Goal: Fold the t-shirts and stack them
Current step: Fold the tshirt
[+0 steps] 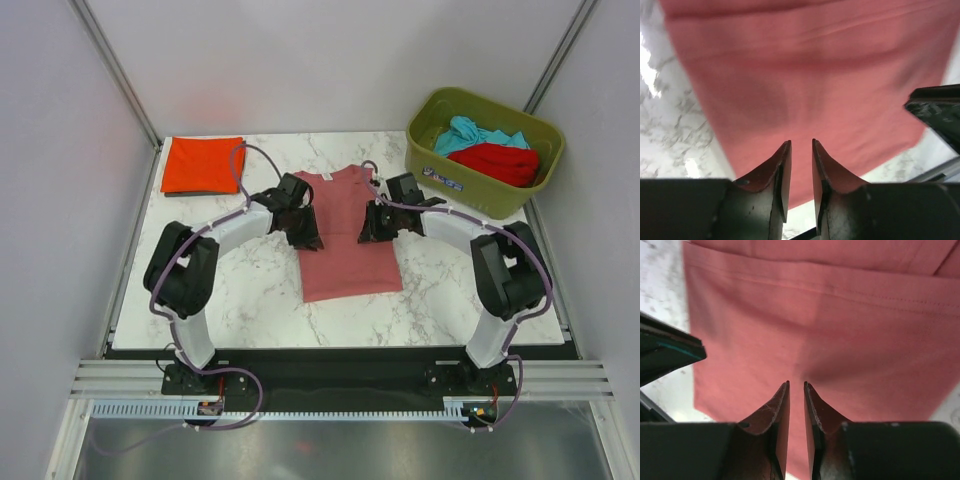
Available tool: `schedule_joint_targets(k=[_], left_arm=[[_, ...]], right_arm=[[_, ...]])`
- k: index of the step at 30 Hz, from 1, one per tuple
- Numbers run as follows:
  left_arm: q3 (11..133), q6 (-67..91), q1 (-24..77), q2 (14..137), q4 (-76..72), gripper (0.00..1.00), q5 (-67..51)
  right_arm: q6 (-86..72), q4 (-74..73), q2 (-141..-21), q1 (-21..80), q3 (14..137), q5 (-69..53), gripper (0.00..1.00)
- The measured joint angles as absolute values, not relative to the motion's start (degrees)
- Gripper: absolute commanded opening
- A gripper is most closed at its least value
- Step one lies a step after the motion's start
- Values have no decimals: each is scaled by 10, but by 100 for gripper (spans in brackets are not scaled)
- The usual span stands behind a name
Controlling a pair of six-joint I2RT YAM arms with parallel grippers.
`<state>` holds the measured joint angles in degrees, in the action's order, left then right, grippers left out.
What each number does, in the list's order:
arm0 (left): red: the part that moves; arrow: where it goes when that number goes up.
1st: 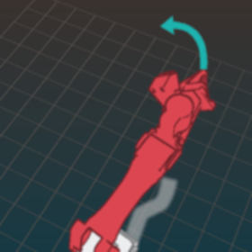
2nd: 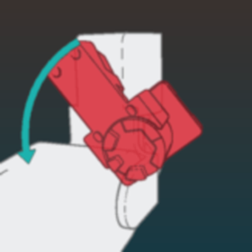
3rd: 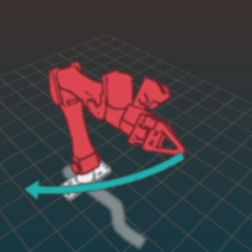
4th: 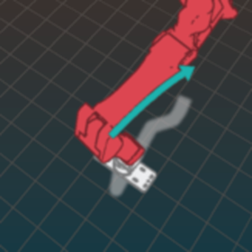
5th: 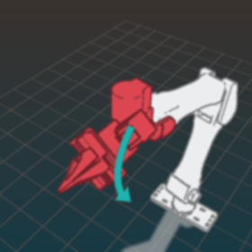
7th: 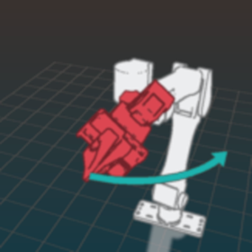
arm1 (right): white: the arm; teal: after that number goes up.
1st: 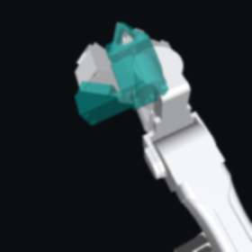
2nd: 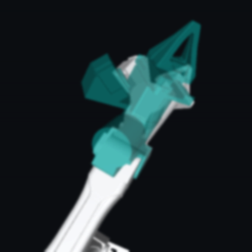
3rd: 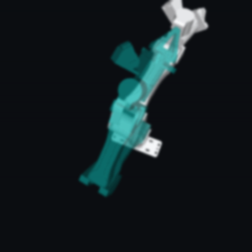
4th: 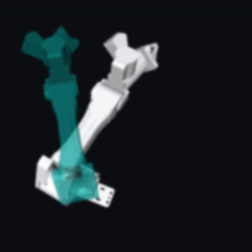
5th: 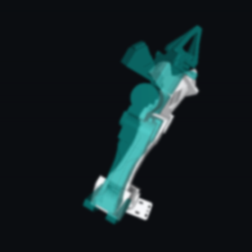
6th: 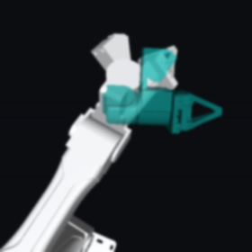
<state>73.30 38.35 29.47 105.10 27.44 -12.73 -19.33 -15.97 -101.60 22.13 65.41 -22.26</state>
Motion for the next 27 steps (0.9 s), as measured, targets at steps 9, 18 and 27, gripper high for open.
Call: schedule_joint_targets(k=[9, 18, 27], left_arm=[[651, 408, 288, 1044, 276, 31, -74], [615, 400, 285, 901, 285, 52, -79], [414, 420, 285, 830, 223, 58, -159]], right_arm=[[-218, -113, -1057, 223, 609, -232, 32], [-313, -179, -873, 240, 547, -128, 46], [-456, -246, -757, 239, 405, -16, 54]])
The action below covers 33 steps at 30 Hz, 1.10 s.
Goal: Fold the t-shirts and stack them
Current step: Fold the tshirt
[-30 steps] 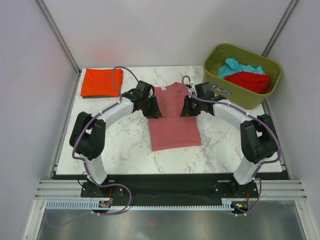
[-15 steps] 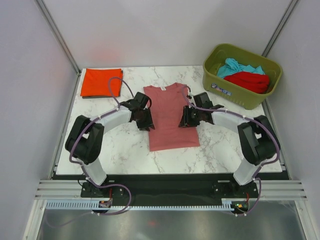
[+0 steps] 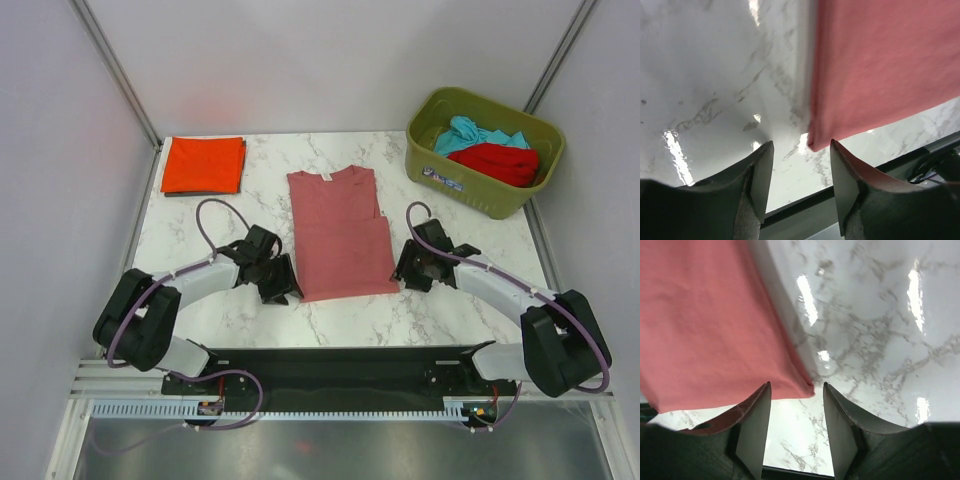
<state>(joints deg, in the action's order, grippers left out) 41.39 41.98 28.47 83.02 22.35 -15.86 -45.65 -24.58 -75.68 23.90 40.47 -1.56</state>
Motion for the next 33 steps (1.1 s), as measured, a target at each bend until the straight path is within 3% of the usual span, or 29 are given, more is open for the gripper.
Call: schedule_joint_targets(k=[18, 19, 22, 27, 28, 29, 31, 33], left_arm=[[344, 460, 288, 809, 141, 58, -197], [344, 460, 288, 809, 141, 30, -197], [337, 474, 292, 811, 131, 19, -192], [333, 482, 295, 817, 128, 19, -187], [333, 482, 295, 819, 127, 19, -186], [333, 484, 295, 822, 126, 2, -186], [333, 488, 295, 822, 124, 2, -186], [333, 488, 295, 821, 123, 2, -186]], right_arm=[[-524, -132, -726, 239, 299, -3, 51], [-524, -127, -726, 239, 296, -4, 51], [-528, -116, -721, 238, 289, -4, 48], [-533, -109, -707, 238, 272, -4, 35], [-534, -109, -706, 238, 270, -3, 26], [-533, -109, -705, 239, 269, -3, 17], [-535, -109, -706, 239, 264, -4, 0], [-535, -110, -703, 239, 262, -6, 0]])
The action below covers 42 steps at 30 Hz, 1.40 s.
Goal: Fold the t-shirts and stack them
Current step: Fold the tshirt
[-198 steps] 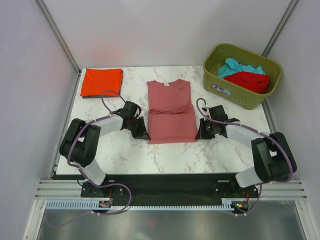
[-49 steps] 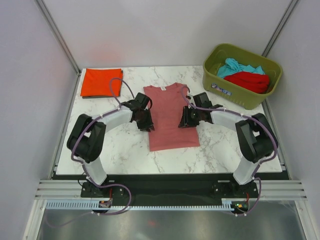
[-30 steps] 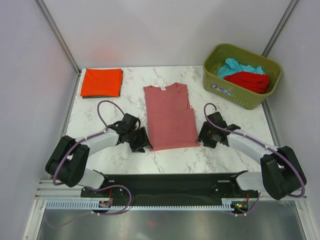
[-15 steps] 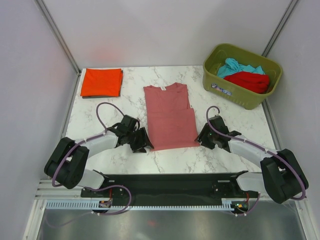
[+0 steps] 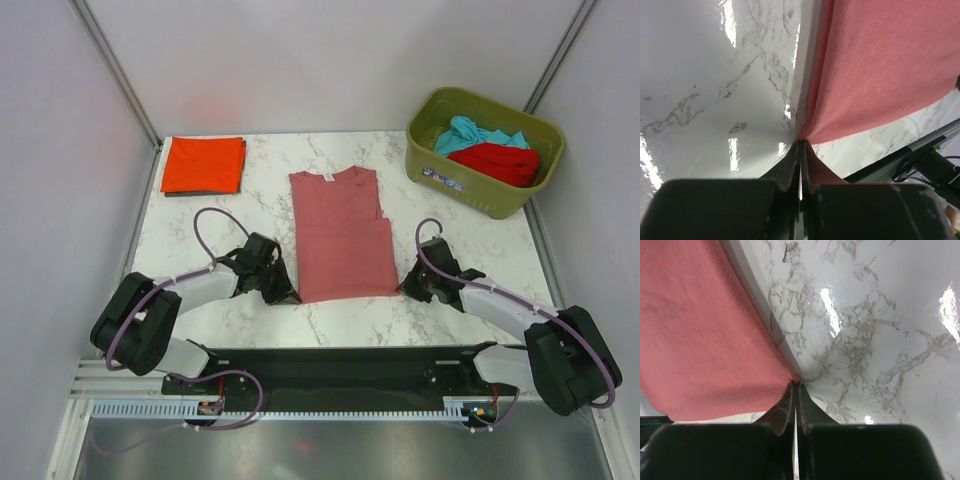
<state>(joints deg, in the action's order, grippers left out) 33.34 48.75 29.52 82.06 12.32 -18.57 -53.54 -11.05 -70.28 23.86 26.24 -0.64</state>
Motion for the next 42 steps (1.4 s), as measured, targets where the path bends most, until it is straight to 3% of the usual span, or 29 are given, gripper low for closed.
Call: schedule_joint_targets(k=[12, 14, 18, 25, 35, 41, 42], left_arm=[[321, 489, 303, 732, 148, 2, -179], [313, 489, 306, 731, 149, 2, -178], [299, 491, 314, 731, 155, 2, -175], [297, 493, 322, 731, 162, 2, -163], [296, 493, 328, 731, 162, 2, -152], [296, 493, 330, 731, 162, 2, -151], [296, 493, 331, 731, 162, 2, -151]], right_arm=[[-528, -166, -604, 239, 233, -19, 1], [-528, -171, -592, 239, 223, -26, 9], [-529, -181, -571, 241, 205, -32, 37], [-543, -185, -549, 261, 194, -37, 45], [-562, -173, -550, 283, 189, -32, 40], [-568, -160, -558, 287, 183, -27, 24], [-567, -157, -561, 288, 183, -27, 15]])
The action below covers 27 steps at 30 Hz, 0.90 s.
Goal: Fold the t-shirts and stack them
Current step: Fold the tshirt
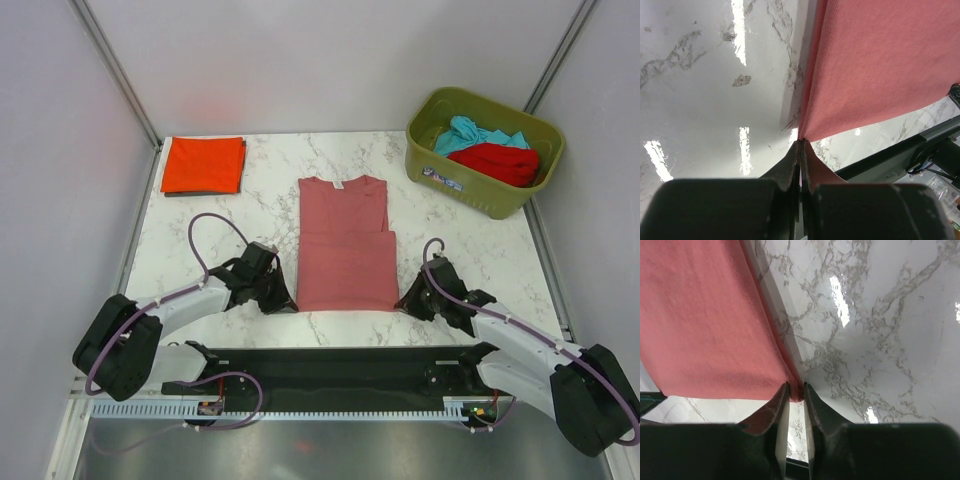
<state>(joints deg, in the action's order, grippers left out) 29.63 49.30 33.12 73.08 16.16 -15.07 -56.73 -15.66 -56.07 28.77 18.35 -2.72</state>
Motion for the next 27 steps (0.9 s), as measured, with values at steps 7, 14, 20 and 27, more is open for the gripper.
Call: schedule_joint_targets(k=[7, 14, 20, 27], left_arm=[[296, 498, 336, 713, 164, 2, -151], [295, 510, 360, 639, 186, 2, -150], [303, 514, 402, 582, 201, 2, -150], [327, 516, 419, 517, 206, 2, -150]], right_arm=[[-567, -156, -555, 292, 181, -26, 0], [-566, -213, -476, 301, 183, -17, 0], [-566, -269, -434, 315, 204, -14, 0], [-563, -325, -388, 320, 269, -11, 0]])
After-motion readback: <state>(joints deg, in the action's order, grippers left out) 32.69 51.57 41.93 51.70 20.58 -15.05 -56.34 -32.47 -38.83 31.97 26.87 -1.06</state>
